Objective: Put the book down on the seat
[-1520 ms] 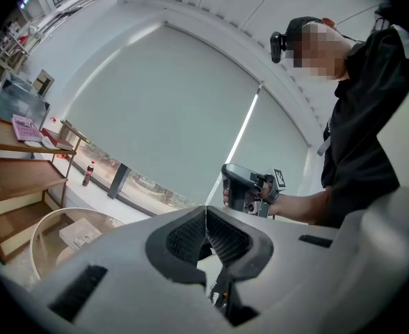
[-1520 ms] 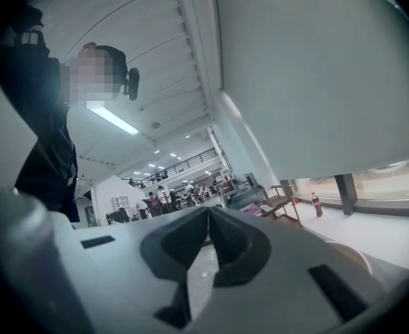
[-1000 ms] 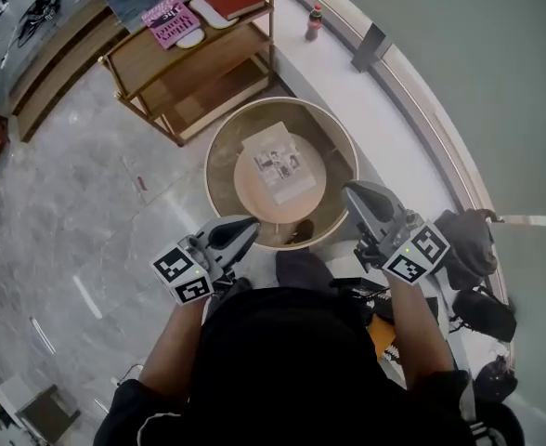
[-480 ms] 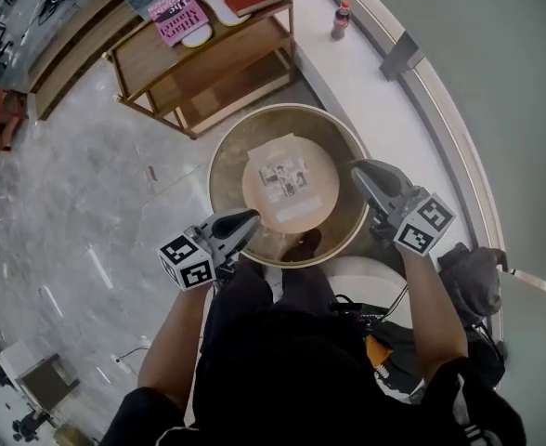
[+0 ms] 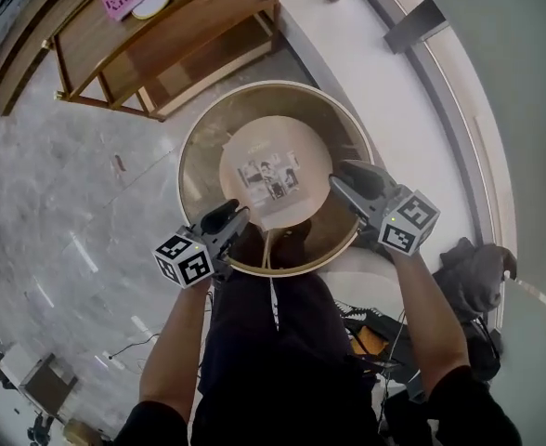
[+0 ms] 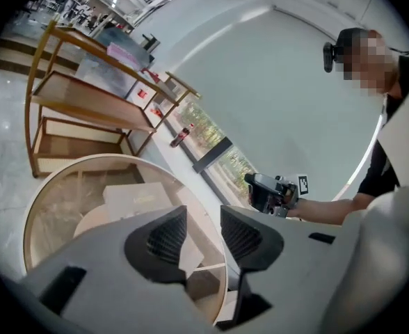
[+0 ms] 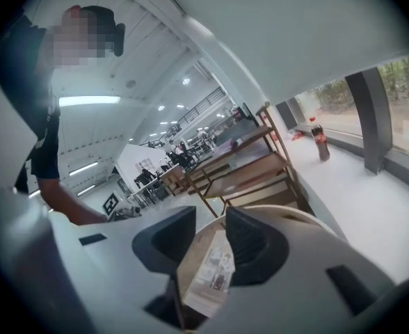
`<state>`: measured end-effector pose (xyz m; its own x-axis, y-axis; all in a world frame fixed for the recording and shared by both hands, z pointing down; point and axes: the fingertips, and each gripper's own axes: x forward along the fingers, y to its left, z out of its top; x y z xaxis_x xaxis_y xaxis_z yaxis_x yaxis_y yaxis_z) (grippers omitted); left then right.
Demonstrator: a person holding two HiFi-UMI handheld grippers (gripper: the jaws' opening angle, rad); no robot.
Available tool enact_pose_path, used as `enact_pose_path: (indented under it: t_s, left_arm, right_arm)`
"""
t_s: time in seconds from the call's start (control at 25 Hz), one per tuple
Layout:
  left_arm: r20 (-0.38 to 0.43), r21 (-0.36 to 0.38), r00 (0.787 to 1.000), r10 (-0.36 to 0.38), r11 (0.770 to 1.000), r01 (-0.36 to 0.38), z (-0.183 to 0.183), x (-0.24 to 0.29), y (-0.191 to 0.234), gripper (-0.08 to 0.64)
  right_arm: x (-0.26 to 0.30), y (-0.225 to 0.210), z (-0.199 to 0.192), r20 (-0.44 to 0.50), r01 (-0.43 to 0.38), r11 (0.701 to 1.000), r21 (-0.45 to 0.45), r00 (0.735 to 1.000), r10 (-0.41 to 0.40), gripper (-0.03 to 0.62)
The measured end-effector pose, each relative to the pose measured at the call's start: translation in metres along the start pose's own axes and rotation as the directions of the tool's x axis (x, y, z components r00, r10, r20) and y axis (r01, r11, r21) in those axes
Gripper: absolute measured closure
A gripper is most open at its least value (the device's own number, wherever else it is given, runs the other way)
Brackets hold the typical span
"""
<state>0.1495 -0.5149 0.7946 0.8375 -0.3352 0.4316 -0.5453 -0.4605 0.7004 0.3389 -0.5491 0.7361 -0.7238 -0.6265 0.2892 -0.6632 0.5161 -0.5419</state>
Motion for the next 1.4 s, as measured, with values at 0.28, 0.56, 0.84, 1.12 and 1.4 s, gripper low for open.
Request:
enact_pose_path:
  t_s: [0.28,0.56,0.84,1.12,1.4]
  left_arm:
    - [-0.071,-0.111,0.990,0.123,0.985,-0.131,-0.064,0.026,0.069,0.375]
    - [-0.136,-0.220,0.980,0.148,0.960,-0.175,-0.118,0.041,0.106,0.347]
    - [-0.145,-0.254,0.975,0.171,0.946,-0.203,-0.129,0.053,0.123,0.347]
    - [-0.152,-0.228,0.974,0.170,0.953,-0.202,-0.126,0.065,0.124,0.345]
    - [-0.179,-0.227,0.965,0.193,0.946,-0.231,-0.128,0.066,0.130,0.347]
  right_arm:
    - [0.031,-0.035,-0.086,-0.159,0.021,0.999,0.034,0.987,-0.015,0.434]
    - [0.055,-0.066,-0.164,-0.246,0.087,0.984,0.158,0.968,-0.046,0.434]
    - [0.070,-0.083,-0.201,-0.292,0.102,0.967,0.232,0.956,-0.031,0.434]
    - [0.081,-0.075,-0.213,-0.326,0.073,0.963,0.261,0.945,0.016,0.434]
    - [0.089,-0.073,-0.222,-0.367,0.066,0.964,0.257,0.930,0.034,0.434]
